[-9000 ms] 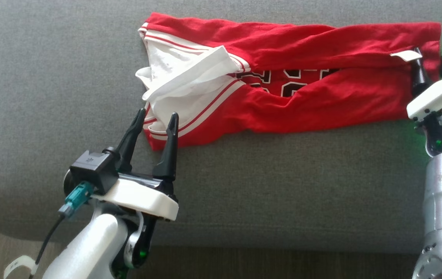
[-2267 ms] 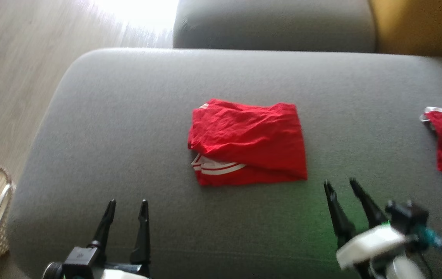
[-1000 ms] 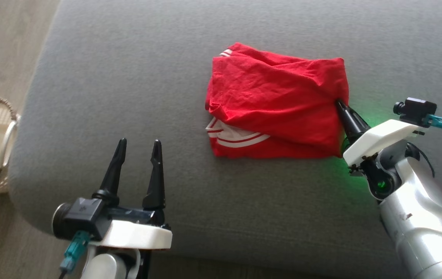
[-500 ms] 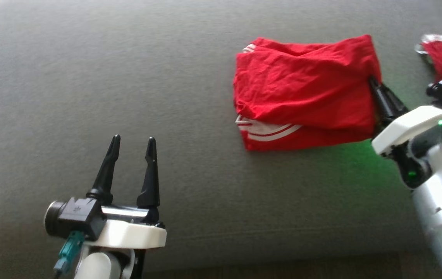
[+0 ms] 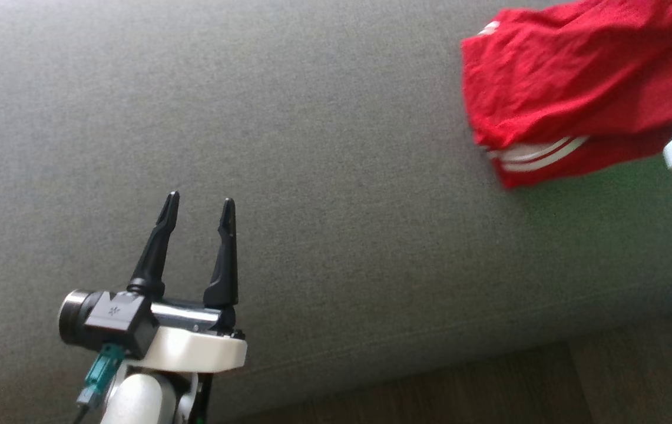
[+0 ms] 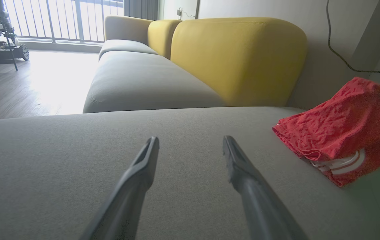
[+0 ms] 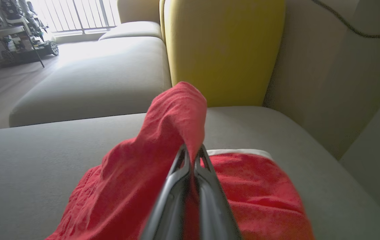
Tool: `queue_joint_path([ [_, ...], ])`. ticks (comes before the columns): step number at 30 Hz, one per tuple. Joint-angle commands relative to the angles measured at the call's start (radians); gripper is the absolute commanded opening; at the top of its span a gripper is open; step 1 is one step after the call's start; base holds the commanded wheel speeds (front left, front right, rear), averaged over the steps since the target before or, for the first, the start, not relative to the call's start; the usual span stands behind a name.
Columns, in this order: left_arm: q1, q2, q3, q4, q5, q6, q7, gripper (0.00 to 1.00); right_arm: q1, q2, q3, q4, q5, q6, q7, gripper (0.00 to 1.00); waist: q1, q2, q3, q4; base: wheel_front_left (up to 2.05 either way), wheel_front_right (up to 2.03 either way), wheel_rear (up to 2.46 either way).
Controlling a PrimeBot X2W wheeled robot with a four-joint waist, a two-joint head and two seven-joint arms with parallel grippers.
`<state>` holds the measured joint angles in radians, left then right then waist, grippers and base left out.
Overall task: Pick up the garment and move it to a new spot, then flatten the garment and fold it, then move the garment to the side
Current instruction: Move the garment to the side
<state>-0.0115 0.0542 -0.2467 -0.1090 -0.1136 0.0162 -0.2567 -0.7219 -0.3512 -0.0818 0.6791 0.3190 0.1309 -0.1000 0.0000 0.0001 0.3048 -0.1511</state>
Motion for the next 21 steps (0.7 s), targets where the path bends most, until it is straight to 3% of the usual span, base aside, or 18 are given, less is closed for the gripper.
queue_joint_path([
  [1,-0.027,-0.004,0.034,-0.038,0.01,-0.005,-0.005,1.0,-0.035,-0.026,-0.002,-0.038,-0.021,0.0,0.005,0.0,0.0,-0.0001,0.01,-0.007,0.0,0.0,0.0],
  [8,-0.04,-0.004,0.044,-0.04,0.03,-0.022,-0.005,1.0,-0.099,-0.05,-0.078,-0.068,-0.147,0.0,0.052,0.0,0.0,-0.0001,0.052,-0.013,0.0,0.0,0.0],
  [9,-0.042,-0.004,0.045,-0.039,0.032,-0.025,-0.005,1.0,-0.102,-0.055,-0.087,-0.07,-0.165,0.0,0.056,0.15,0.0,-0.0001,0.056,-0.013,0.0,0.0,0.0],
  [10,-0.044,-0.004,0.046,-0.038,0.033,-0.027,-0.005,1.0,-0.103,-0.058,-0.097,-0.072,-0.183,0.0,0.058,0.5,0.0,-0.0001,0.059,-0.012,0.0,0.0,0.0],
  [11,-0.046,-0.004,0.047,-0.037,0.034,-0.028,-0.005,1.0,-0.101,-0.057,-0.114,-0.075,-0.206,0.0,0.06,0.65,0.0,-0.0001,0.061,-0.012,0.0,0.0,0.0],
  [12,-0.047,-0.004,0.048,-0.035,0.034,-0.03,-0.005,1.0,-0.098,-0.056,-0.135,-0.079,-0.235,0.0,0.059,1.0,0.0,-0.0001,0.062,-0.012,0.0,0.0,0.0],
  [16,-0.051,-0.004,0.051,-0.027,0.024,-0.031,-0.005,1.0,-0.078,-0.032,-0.194,-0.111,-0.342,0.0,0.028,1.0,0.0,-0.0001,0.055,-0.01,0.0,0.0,0.0],
  [18,-0.053,-0.004,0.053,-0.035,-0.007,-0.02,-0.005,1.0,-0.029,0.027,-0.2,-0.161,-0.411,0.0,-0.021,1.0,0.0,-0.0001,0.026,-0.001,0.0,0.0,0.0],
  [21,-0.046,-0.004,0.054,-0.039,-0.038,0.003,-0.005,1.0,0.046,0.089,-0.157,-0.207,-0.422,0.0,-0.07,1.0,0.0,-0.0001,-0.014,0.019,0.0,0.0,0.0],
])
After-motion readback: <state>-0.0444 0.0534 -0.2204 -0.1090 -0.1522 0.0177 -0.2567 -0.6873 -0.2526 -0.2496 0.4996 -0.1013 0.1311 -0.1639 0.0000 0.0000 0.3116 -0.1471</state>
